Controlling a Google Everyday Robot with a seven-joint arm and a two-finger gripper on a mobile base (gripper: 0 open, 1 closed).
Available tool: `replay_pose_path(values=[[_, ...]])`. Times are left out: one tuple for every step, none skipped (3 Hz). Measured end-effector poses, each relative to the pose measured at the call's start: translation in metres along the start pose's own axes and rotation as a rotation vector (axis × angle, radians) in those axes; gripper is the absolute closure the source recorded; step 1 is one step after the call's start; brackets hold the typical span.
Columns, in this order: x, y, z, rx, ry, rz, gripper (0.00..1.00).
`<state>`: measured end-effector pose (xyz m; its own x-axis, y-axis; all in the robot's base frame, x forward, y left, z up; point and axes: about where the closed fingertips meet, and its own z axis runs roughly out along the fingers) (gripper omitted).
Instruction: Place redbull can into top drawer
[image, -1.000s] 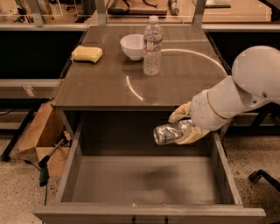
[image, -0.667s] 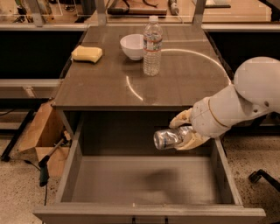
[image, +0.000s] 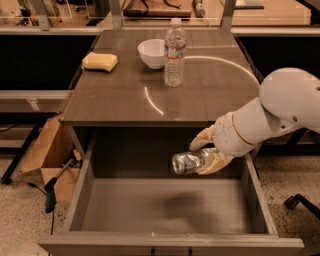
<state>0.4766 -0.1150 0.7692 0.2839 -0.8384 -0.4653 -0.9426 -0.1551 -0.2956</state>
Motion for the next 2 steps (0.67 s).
replay_pose_path(values=[[0.008,0.002,0.026,-0.03,-0.034,0.02,1.0],[0.017,0.009,0.054,-0.048,-0.076,0.055,1.0]])
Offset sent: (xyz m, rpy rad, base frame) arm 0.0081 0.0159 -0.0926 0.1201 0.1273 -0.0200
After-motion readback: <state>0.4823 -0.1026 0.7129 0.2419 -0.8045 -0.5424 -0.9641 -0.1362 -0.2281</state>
